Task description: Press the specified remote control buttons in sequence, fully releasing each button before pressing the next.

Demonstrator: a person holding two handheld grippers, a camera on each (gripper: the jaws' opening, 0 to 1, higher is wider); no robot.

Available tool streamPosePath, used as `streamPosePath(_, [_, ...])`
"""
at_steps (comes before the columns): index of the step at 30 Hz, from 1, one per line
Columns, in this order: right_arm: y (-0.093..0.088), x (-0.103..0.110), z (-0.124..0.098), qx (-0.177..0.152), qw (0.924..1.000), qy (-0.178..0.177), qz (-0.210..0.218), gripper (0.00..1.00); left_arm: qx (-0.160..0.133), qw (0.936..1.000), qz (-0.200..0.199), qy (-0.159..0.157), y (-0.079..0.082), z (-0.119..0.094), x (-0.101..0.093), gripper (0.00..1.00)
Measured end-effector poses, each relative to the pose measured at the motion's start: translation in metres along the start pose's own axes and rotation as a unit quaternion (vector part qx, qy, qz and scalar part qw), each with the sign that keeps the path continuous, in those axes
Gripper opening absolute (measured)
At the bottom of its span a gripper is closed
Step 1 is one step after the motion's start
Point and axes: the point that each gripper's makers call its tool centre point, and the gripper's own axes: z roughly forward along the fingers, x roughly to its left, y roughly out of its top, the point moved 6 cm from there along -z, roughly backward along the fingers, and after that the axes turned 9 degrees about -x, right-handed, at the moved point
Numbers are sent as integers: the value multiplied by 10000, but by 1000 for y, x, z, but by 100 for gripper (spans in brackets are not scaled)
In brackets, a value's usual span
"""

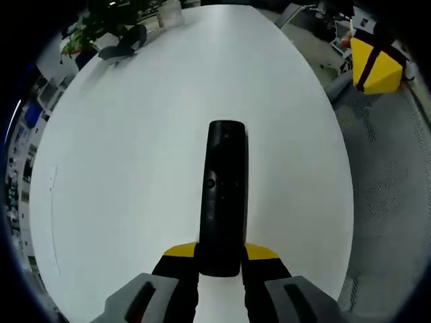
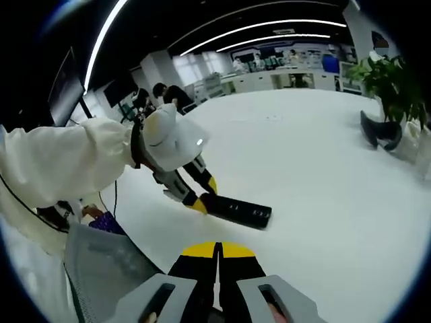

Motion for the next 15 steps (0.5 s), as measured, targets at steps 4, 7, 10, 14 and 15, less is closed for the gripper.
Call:
streamPosePath(4, [-3, -1, 3, 116, 9999, 3, -109, 0, -36, 10000, 45, -20, -2, 0, -11, 22])
streamPosePath(7, [-5, -1, 6, 254, 9994, -27, -247, 0, -120, 9999, 26, -16, -3, -1, -17, 22])
streamPosePath(10, [-6, 1, 9, 328, 9990, 38, -299, 0, -210, 9998, -25, -13, -6, -2, -25, 22])
streamPosePath(14, [-10, -1, 13, 497, 9978, 34, -434, 0, -222, 9998, 7, -13, -7, -3, -36, 22])
streamPosePath(15, [-11, -2, 13, 536, 9975, 33, -458, 0, -232, 9997, -13, -22, -7, -3, -38, 22])
